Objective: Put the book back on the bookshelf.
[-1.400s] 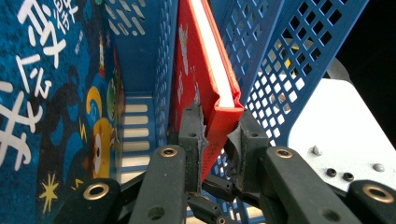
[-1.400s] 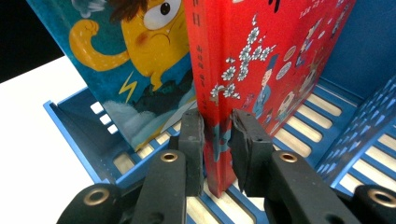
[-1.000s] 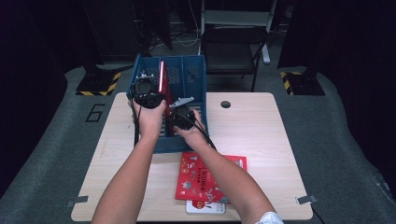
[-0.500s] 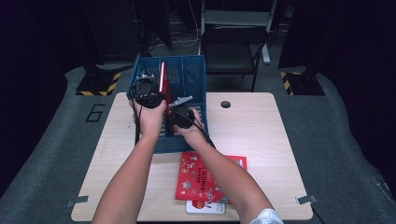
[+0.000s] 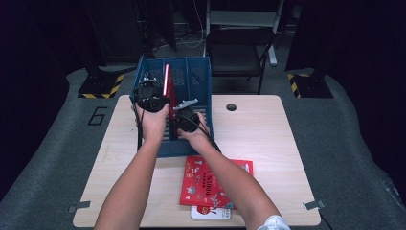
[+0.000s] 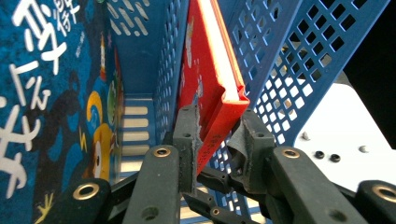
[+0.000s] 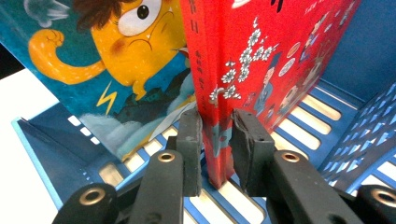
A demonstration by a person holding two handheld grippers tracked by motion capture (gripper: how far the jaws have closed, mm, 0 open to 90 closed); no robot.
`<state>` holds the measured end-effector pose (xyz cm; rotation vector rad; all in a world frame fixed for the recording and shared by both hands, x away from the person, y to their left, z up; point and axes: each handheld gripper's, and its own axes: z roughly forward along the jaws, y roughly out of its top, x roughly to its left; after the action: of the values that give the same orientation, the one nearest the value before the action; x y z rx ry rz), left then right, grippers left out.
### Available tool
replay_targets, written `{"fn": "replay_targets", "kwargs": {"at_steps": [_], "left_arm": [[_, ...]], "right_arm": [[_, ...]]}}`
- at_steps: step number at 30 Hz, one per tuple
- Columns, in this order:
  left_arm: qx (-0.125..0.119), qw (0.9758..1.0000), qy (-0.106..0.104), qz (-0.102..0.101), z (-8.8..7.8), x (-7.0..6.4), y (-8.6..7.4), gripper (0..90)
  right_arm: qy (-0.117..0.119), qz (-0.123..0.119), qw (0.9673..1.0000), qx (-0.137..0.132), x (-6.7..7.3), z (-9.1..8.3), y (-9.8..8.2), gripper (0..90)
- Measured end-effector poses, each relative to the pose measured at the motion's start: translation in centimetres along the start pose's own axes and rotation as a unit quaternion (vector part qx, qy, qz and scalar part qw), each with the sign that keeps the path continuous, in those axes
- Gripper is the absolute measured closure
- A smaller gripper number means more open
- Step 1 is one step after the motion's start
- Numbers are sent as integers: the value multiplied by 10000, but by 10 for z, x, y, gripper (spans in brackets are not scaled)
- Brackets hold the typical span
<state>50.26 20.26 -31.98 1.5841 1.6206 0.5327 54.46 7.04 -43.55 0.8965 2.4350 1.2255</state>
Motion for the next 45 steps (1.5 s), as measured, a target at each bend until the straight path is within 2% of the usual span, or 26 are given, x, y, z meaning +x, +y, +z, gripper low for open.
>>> {"fn": "replay_targets", "kwargs": {"at_steps": [4, 7, 15, 21, 25, 29, 33, 35, 40, 42, 45], "left_arm": [[-72, 10000, 42, -13, -2, 3, 0, 699], [-104, 9999, -9, -7, -6, 5, 0, 664], [-174, 9998, -82, 34, -9, 5, -2, 592], [-195, 9994, -270, 51, -15, 3, -5, 551], [-221, 9988, -407, 136, -24, -1, -6, 528], [-333, 9976, -516, 329, -36, -1, -11, 503], [-318, 9967, -648, 370, -44, 2, -17, 477], [-314, 9959, -706, 477, -47, 3, -20, 470], [-290, 9938, -842, 664, -56, 5, -37, 463], [-252, 9932, -916, 676, -60, 8, -45, 463], [-195, 9915, -1017, 790, -62, 11, -59, 460]], "right_arm": [[38, 19, 10000, -43, 4, -2, 1, 697], [35, -48, 9999, -92, 8, -3, 2, 669], [-18, 20, 9998, -191, 9, -9, 2, 629], [-72, 8, 9998, -194, 8, -20, 0, 603], [-118, 16, 9997, -191, 8, -30, -2, 571], [-178, -51, 9995, -243, 11, -43, -5, 537], [-161, -76, 9995, -275, 17, -56, -6, 506], [-139, -50, 9996, -241, 20, -62, -8, 482], [-118, -53, 9996, -265, 27, -79, -18, 451], [-80, -9, 9996, -271, 29, -86, -23, 446], [4, 69, 9999, -133, 31, -92, -30, 432]]}}
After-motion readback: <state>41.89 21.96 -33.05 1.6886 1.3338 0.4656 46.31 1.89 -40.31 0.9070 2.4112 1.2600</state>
